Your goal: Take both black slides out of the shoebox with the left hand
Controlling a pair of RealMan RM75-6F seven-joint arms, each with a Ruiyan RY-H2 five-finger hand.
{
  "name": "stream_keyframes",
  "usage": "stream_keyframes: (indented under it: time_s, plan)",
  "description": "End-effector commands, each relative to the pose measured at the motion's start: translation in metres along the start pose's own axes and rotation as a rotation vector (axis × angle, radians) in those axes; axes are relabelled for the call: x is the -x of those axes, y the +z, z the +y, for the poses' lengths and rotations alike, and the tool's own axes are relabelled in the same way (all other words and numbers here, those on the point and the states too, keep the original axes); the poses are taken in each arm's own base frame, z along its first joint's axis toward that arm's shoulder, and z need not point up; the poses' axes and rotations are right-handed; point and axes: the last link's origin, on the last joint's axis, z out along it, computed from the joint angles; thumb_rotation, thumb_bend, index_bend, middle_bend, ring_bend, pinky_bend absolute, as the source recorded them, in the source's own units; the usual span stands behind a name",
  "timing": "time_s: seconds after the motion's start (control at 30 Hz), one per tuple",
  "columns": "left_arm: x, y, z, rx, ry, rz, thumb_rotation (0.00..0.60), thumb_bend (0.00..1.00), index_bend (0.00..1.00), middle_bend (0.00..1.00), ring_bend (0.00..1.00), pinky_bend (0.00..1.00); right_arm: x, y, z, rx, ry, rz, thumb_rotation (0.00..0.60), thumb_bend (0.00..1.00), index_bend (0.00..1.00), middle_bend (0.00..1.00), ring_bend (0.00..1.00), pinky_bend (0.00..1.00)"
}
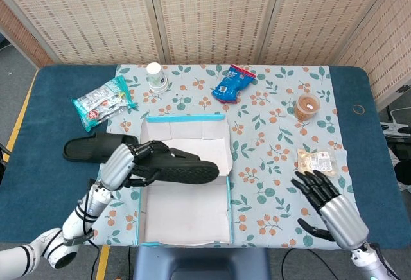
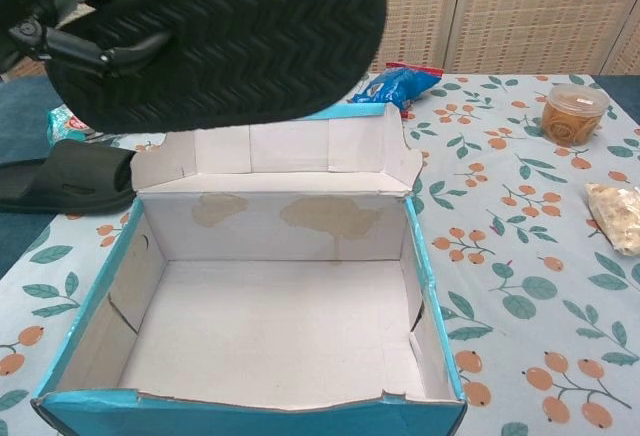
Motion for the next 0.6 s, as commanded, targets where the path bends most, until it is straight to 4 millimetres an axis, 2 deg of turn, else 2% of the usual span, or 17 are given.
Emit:
stream_keyframes:
  time_s: [0.03, 0.13, 0.27, 0.37, 0.47, 0.6]
  plan:
    - [-0.032, -0.006, -0.031, -0.024, 0.193, 0.094, 0.600, 0.63, 0.99, 0.84, 0.61, 0.67, -0.006, -0.023, 0.012, 0.064, 0.024, 0.012, 0.600, 0.19, 0.00, 0.00, 0.00, 0.00]
    - [-0.049, -0.018, -0.063, -0.089, 0.320, 0.123, 0.600, 0.63, 0.99, 0.84, 0.61, 0.67, -0.019, -0.033, 0.012, 0.054, 0.031, 0.051, 0.600, 0.19, 0.00, 0.00, 0.00, 0.00]
    - [-0.066, -0.044, -0.106, -0.219, 0.387, 0.145, 0.600, 0.63, 0.99, 0.84, 0.61, 0.67, -0.039, -0.044, 0.011, 0.038, 0.036, 0.127, 0.600, 0.19, 0.00, 0.00, 0.00, 0.00]
    - [-0.074, -0.061, -0.129, -0.291, 0.426, 0.165, 0.600, 0.63, 0.99, 0.84, 0.61, 0.67, -0.041, -0.049, 0.011, 0.037, 0.047, 0.112, 0.600, 0.19, 0.00, 0.00, 0.00, 0.00]
    - [-0.083, -0.082, -0.147, -0.370, 0.364, 0.183, 0.600, 0.63, 0.99, 0.84, 0.61, 0.66, -0.039, -0.053, 0.010, 0.030, 0.061, 0.070, 0.600, 0.19, 0.00, 0.00, 0.00, 0.00]
    - [-0.097, -0.112, -0.157, -0.424, 0.314, 0.230, 0.600, 0.63, 0.99, 0.84, 0.61, 0.66, -0.042, -0.056, 0.007, 0.018, 0.061, 0.062, 0.600, 0.19, 0.00, 0.00, 0.00, 0.00]
